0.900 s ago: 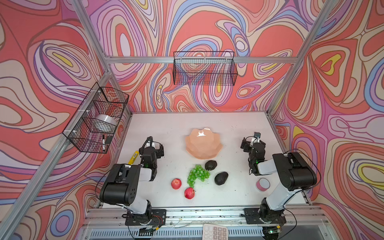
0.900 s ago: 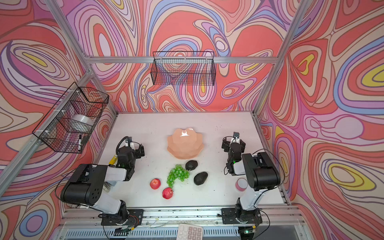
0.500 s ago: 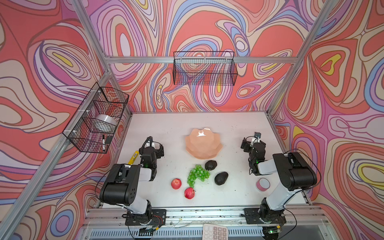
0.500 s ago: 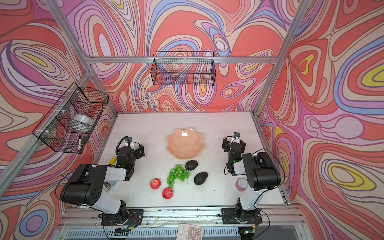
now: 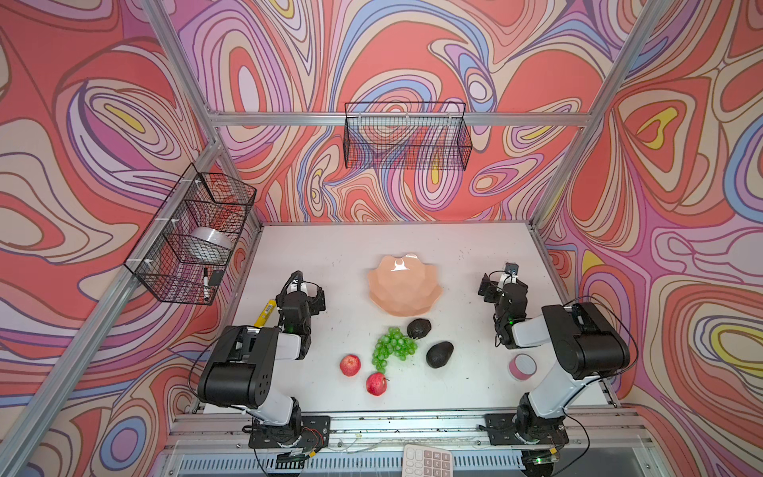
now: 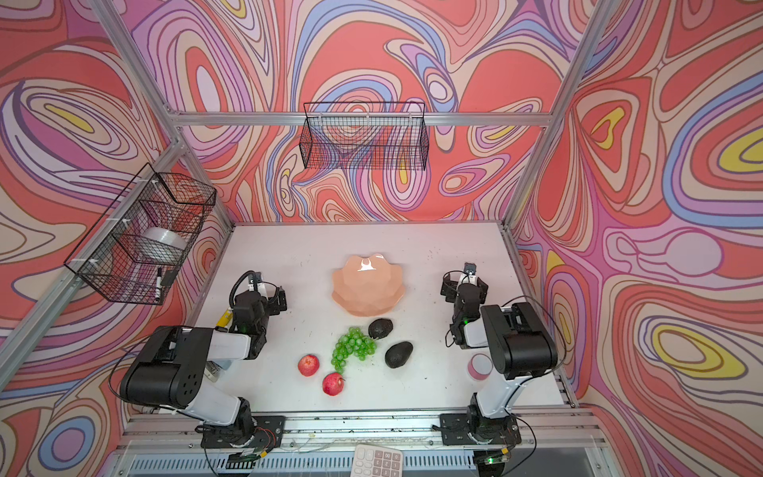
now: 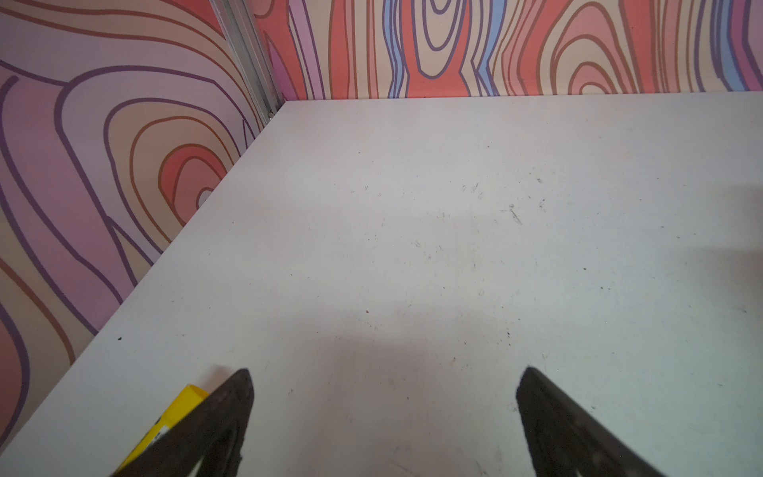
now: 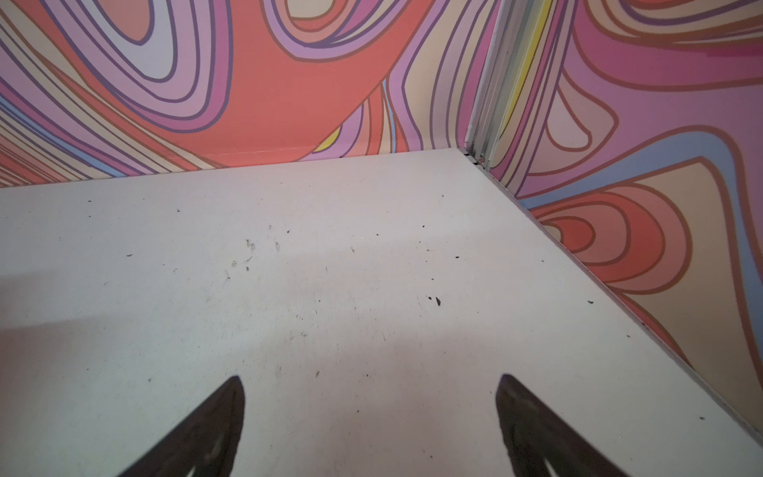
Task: Place and organize the fake fruits in the fruit bowl
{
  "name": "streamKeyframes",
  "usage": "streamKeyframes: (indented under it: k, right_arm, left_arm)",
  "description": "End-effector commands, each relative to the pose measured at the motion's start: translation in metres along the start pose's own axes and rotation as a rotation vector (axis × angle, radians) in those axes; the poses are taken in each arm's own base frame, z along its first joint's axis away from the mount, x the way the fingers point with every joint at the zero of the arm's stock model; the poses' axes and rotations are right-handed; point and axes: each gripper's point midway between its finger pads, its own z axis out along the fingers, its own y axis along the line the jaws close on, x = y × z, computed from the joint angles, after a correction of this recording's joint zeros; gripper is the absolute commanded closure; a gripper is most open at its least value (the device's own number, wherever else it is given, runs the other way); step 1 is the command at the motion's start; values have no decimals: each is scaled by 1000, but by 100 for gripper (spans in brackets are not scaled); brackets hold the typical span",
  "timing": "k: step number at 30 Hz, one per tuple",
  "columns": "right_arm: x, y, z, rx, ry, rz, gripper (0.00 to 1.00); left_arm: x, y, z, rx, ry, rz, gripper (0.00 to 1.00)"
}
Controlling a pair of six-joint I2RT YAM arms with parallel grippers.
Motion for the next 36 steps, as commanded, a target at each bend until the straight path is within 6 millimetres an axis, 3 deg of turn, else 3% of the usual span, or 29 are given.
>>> streamKeyframes:
  k: [1, 9, 14, 17, 19, 21, 23, 26, 28, 31, 36]
  right_arm:
    - [-3, -1, 2, 2, -4, 10, 2]
    - [-7, -4, -9, -1, -57, 12, 2]
    - [-14, -7, -9, 29, -46, 17, 2]
    - [-52, -15, -19, 105, -44, 23, 2]
    - [-97, -27, -30, 175, -9, 98, 2]
    - [-132, -29, -42, 183, 11, 225, 2]
    - [-144, -16, -47, 116, 85, 286, 2]
    - [-135, 12, -53, -31, 216, 329, 2]
    - [-122, 42, -66, -196, 318, 377, 5]
    - [-89, 65, -95, -227, 506, 393, 6]
    - [-32, 99, -169, -137, 754, 247, 5]
  left_arm:
    - [-8, 1, 2, 1, -20, -14, 0]
    - [-11, 9, -18, -19, -131, -50, 0]
    - [-10, 2, 0, -13, -24, -12, 0]
    - [-24, 7, -19, -35, -113, -21, 0]
    - [-51, 18, -44, -187, -170, 6, 0]
    - [-81, 20, -62, -198, -193, -62, 0]
    - [-112, 24, -78, -175, -212, -174, 0]
    - [-152, 28, -104, -114, -296, -411, 0]
    - [-168, 20, -117, -22, -331, -477, 0]
    - [-166, 8, -126, 76, -346, -445, 1]
    - [-164, 23, -135, -22, -195, -416, 0]
